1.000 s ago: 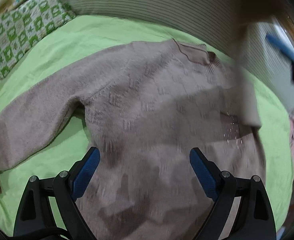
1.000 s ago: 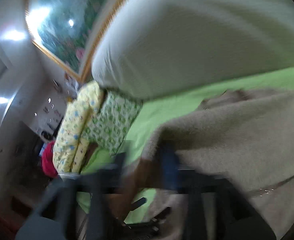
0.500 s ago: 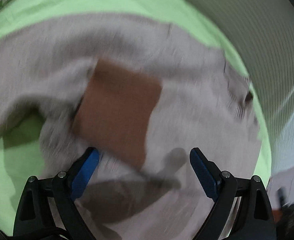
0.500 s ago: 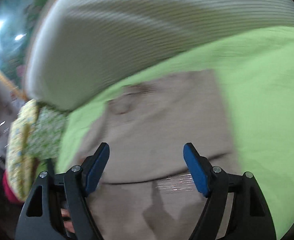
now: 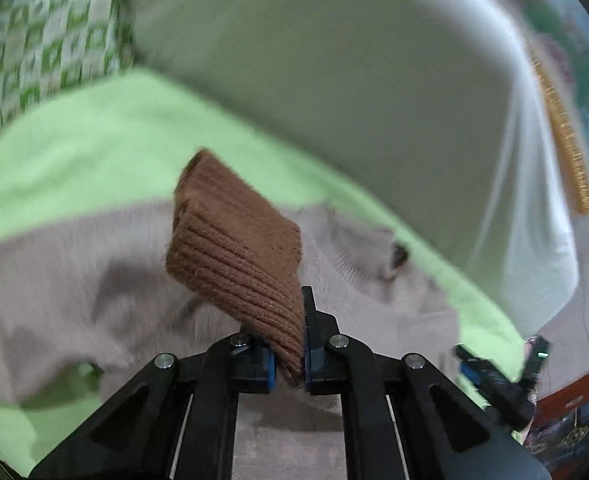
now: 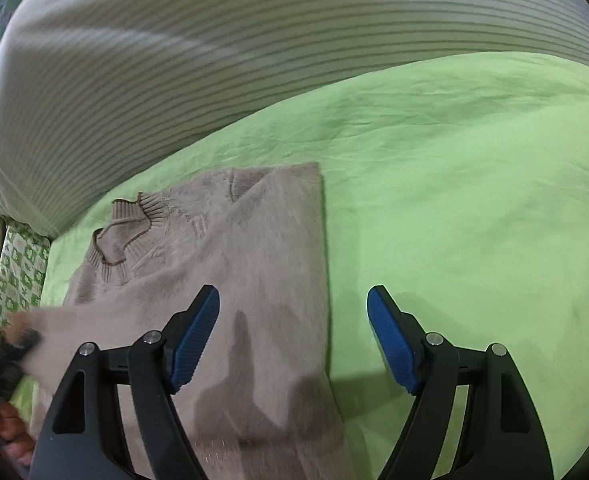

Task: Fold small clothes
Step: 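Fold the held sleeve across the sweater body and release it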

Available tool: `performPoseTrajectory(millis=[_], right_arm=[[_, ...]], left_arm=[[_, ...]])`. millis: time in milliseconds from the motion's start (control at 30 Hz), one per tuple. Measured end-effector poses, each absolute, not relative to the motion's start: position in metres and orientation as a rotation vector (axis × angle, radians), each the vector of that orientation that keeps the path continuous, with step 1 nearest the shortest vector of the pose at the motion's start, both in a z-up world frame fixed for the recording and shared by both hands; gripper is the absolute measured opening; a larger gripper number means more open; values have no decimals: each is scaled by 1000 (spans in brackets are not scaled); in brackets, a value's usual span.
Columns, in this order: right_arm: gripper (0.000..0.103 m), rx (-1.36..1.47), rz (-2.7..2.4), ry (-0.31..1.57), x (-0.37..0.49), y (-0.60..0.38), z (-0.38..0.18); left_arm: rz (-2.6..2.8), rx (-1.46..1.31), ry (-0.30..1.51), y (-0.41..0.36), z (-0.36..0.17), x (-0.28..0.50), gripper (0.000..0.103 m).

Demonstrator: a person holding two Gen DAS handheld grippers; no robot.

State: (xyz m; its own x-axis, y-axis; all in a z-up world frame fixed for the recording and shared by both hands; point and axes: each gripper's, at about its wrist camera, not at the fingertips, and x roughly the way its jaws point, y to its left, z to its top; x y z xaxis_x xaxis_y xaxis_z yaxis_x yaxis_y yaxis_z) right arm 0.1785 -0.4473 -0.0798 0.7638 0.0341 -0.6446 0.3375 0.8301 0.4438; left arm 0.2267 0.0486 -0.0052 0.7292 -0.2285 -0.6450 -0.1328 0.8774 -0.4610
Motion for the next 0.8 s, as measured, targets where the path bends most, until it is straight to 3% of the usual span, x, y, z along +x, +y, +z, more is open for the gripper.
performPoseTrajectory(millis=[133, 200, 233, 267, 433, 567, 800], right_arm=[[78, 573, -146, 703, 193, -437, -87], [72, 549, -146, 726, 199, -431, -90], [37, 508, -141, 744, 202, -428, -89], [9, 485, -142, 762, 203, -428, -88], [8, 454, -233, 707, 187, -453, -65], [8, 434, -267, 733, 188, -461, -80], [13, 416, -266, 743, 184, -454, -85]], left_arm=[[-22, -447, 801, 51, -20, 232, 8], [-9, -460, 851, 53, -39, 235, 8], [-9, -461, 860, 52, -42, 236, 8], [-12, -455, 864, 49, -45, 237, 8], [-61, -408, 871, 24, -56, 246, 8], [-49, -338, 918, 12, -82, 266, 8], [-38, -300, 960, 32, -99, 258, 25]])
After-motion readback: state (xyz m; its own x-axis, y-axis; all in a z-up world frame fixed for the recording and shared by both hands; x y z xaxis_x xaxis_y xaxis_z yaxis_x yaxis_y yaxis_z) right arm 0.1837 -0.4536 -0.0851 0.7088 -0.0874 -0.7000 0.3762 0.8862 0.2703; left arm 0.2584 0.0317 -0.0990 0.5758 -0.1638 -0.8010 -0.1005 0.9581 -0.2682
